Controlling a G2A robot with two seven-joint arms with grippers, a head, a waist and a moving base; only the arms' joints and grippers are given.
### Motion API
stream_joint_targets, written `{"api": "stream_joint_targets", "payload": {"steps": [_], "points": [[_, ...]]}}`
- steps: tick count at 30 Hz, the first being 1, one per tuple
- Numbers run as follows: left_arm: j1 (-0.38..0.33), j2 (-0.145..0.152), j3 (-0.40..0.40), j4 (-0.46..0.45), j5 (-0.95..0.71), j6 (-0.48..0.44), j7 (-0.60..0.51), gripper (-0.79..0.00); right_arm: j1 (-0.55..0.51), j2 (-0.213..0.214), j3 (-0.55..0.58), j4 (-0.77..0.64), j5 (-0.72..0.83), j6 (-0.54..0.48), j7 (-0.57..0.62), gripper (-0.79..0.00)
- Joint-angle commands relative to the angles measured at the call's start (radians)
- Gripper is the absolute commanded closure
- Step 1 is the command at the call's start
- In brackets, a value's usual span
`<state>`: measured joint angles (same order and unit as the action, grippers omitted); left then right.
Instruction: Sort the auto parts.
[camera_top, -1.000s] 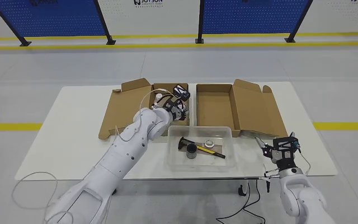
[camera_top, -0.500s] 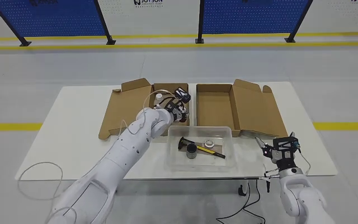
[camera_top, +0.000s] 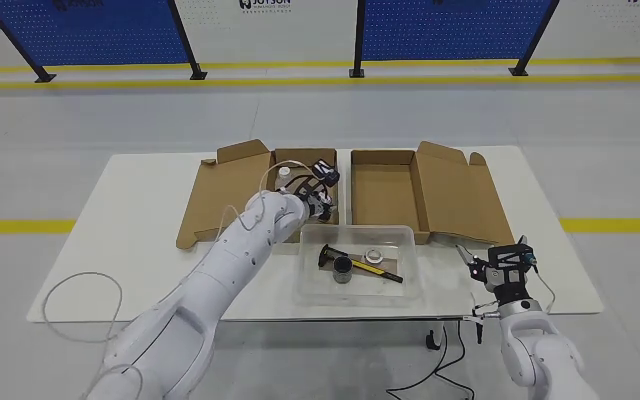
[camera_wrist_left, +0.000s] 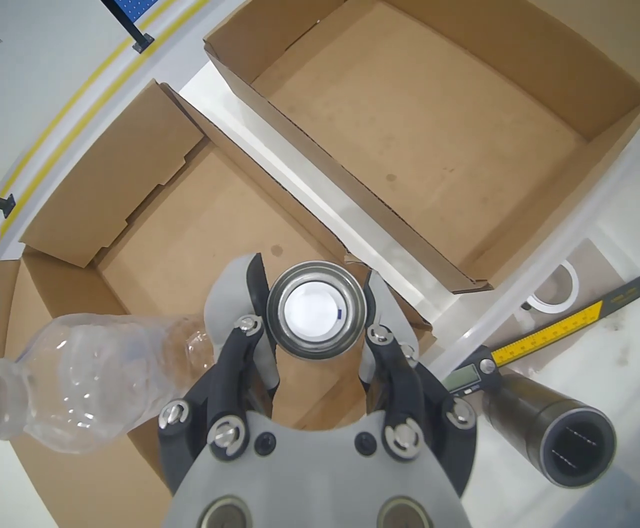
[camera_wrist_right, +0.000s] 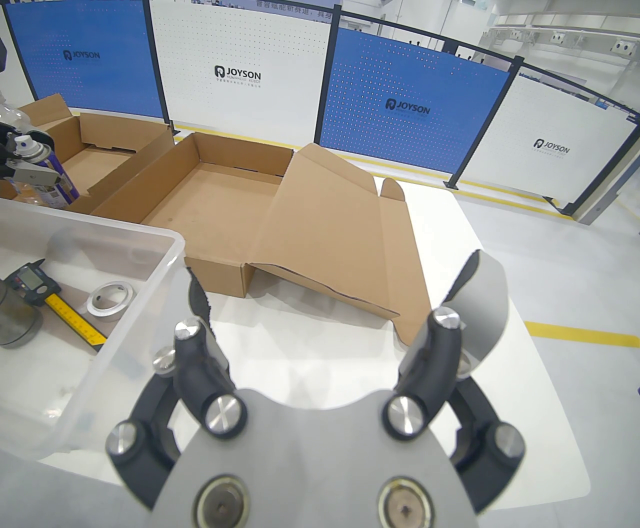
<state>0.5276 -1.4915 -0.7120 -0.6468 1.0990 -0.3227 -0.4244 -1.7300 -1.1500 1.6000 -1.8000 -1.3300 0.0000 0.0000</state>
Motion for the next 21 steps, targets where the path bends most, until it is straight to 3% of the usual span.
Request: {"api": "stream_joint_targets", "payload": {"steps": [1, 6, 8, 11, 14, 21], "points": [[-0.007, -0.006, 0.003, 0.019, -0.001, -0.003, 0.006, 0.0, 0.0, 0.0, 0.0, 0.0, 0.0, 0.0, 0.0, -0.785], [-0.023, -0.021, 0.011, 0.062, 0.002, -0.016, 0.017, 0.0, 0.0, 0.0, 0.0, 0.0, 0.0, 0.0, 0.0, -0.785], [-0.028, -0.027, 0.014, 0.076, 0.002, -0.02, 0.02, -0.123, 0.0, 0.0, 0.0, 0.0, 0.0, 0.0, 0.0, -0.785], [-0.036, -0.034, 0.015, 0.096, 0.0, -0.024, 0.025, -0.145, 0.0, 0.0, 0.0, 0.0, 0.0, 0.0, 0.0, -0.785], [-0.043, -0.041, 0.016, 0.113, -0.002, -0.031, 0.031, -0.234, 0.0, 0.0, 0.0, 0.0, 0.0, 0.0, 0.0, -0.785], [-0.063, -0.053, 0.015, 0.15, 0.001, -0.049, 0.038, -0.308, 0.0, 0.0, 0.0, 0.0, 0.0, 0.0, 0.0, -0.785]]}}
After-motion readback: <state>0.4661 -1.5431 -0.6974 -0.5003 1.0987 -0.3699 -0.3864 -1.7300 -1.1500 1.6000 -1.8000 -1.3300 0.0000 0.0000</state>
